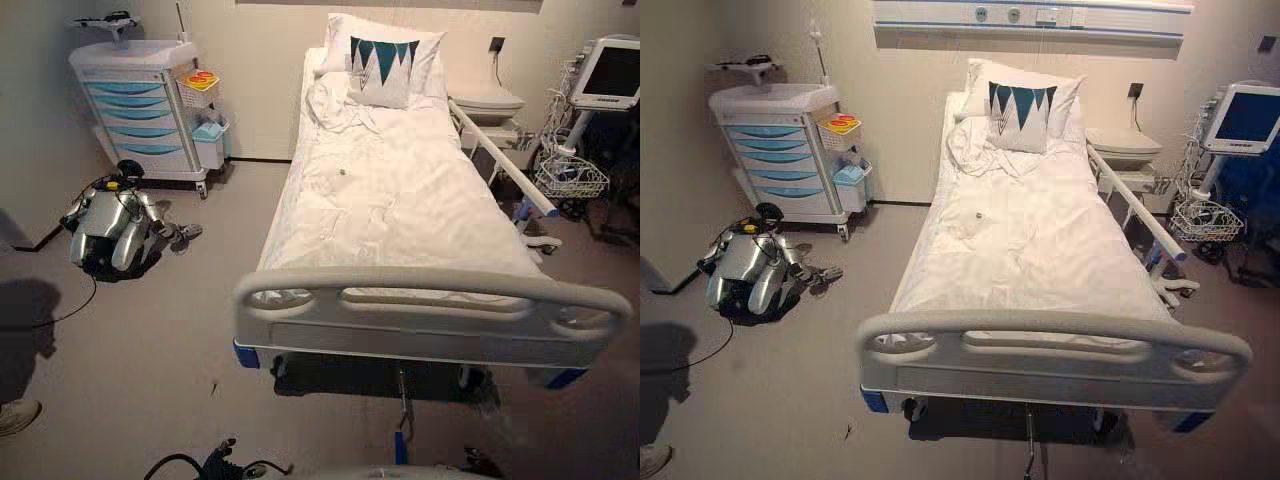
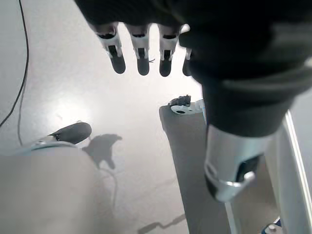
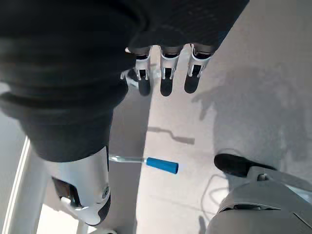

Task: Raise the hospital bed

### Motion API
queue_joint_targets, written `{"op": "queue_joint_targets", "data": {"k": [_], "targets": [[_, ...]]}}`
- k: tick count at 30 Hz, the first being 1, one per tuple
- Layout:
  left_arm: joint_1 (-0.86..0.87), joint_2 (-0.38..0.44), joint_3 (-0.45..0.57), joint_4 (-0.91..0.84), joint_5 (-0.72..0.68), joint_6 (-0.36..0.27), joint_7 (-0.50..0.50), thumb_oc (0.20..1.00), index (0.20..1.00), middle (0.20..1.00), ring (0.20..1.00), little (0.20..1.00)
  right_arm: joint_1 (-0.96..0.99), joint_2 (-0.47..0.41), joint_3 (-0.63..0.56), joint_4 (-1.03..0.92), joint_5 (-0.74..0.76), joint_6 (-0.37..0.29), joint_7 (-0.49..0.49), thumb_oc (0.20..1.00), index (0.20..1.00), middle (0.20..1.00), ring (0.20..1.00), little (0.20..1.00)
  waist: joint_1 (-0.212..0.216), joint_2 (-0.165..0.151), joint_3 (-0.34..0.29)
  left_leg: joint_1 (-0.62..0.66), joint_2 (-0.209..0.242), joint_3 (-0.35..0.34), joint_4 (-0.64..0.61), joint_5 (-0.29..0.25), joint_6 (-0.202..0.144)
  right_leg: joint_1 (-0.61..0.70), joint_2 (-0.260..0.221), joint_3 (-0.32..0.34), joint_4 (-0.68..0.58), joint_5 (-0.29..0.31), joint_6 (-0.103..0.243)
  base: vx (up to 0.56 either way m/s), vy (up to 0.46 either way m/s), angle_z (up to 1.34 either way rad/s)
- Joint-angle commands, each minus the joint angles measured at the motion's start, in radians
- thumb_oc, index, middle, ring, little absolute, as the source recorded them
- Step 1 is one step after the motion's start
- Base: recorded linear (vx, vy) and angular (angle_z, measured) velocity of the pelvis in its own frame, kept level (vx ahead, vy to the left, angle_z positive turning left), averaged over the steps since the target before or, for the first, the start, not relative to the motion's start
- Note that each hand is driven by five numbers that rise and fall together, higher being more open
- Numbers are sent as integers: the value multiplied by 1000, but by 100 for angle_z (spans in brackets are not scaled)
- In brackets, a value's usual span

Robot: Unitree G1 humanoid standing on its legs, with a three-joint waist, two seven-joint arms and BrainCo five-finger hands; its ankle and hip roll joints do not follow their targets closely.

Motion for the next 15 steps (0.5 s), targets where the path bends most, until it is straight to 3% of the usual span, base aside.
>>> {"op": "queue_joint_targets", "data": {"k": [1,15], "targets": [[-95,-11,-4,11,-33,-31,-4,1000,1000,1000,1000,1000,-81,-8,9,15,11,-15,-3,1000,1000,1000,1000,1000,8,-18,65,19,-44,-18,7,-34,23,15,-26,-12,10,15,65,79,175,-41],[-86,-18,19,10,-100,-25,-17,1000,1000,1000,1000,1000,-87,-15,-1,5,24,-15,-4,1000,1000,1000,1000,1000,4,-5,100,-15,-43,-29,7,-18,25,-31,-21,-11,48,5,58,-4,0,0]]}}
